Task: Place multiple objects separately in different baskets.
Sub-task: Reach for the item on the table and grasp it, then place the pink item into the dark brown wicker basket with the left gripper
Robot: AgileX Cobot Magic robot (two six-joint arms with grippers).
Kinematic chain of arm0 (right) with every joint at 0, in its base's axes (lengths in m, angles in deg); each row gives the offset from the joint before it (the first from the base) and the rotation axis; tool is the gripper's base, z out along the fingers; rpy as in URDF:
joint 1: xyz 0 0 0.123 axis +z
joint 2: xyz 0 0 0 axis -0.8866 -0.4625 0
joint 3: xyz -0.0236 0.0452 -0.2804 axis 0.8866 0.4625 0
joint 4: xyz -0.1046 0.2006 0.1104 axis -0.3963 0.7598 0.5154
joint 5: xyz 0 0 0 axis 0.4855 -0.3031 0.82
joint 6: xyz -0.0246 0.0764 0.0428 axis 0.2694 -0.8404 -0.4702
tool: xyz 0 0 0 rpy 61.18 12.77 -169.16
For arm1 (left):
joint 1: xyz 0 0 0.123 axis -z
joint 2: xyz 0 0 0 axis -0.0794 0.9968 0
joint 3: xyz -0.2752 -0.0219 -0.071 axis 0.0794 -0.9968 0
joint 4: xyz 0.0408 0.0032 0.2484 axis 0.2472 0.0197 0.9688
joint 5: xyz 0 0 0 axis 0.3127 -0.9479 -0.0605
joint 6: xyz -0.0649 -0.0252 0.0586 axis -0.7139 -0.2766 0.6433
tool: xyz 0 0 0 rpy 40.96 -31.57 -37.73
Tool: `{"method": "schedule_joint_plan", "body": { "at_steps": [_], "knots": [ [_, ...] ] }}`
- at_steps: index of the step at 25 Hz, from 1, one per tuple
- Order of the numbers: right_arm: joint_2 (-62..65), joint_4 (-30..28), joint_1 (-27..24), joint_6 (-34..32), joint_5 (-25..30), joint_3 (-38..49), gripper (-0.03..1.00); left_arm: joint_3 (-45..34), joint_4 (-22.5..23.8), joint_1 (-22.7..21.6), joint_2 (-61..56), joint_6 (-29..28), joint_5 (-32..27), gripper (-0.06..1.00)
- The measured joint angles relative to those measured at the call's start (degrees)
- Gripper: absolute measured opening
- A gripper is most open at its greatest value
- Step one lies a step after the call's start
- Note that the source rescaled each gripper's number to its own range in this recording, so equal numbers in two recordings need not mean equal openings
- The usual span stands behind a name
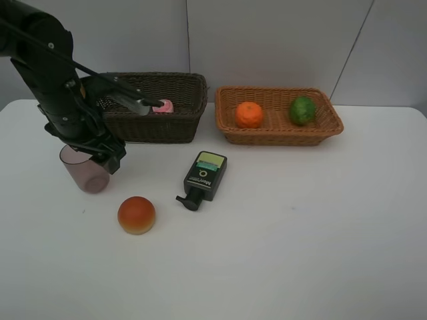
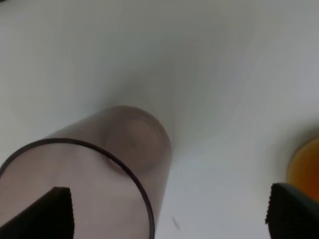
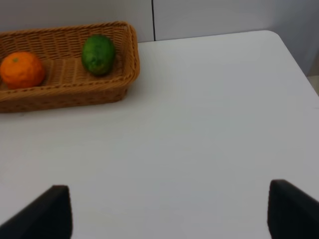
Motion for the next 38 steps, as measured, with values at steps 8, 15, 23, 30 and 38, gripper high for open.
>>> {"method": "schedule_joint_plan", "body": {
  "at_steps": [8, 15, 23, 30, 38],
  "knots": [
    [0.0, 0.0, 0.0, 0.0, 0.0, 0.0, 0.66, 0.0, 0.27, 0.0, 4.28, 0.06, 0.8, 1.0],
    [0.0, 0.0, 0.0, 0.0, 0.0, 0.0, 0.66, 0.0, 0.75, 0.0, 6.41, 0.06, 2.49, 1.0],
    [0.0, 0.0, 0.0, 0.0, 0.0, 0.0, 0.66, 0.0, 0.87, 0.0, 7.49, 0.06, 2.49, 0.67],
    [0.0, 0.0, 0.0, 0.0, 0.0, 0.0, 0.66, 0.0, 0.99, 0.0, 7.49, 0.06, 3.59, 0.02],
    [0.0, 0.0, 0.0, 0.0, 0.0, 0.0, 0.66, 0.0, 0.99, 0.0, 7.49, 0.06, 3.86, 0.0]
  ]
}}
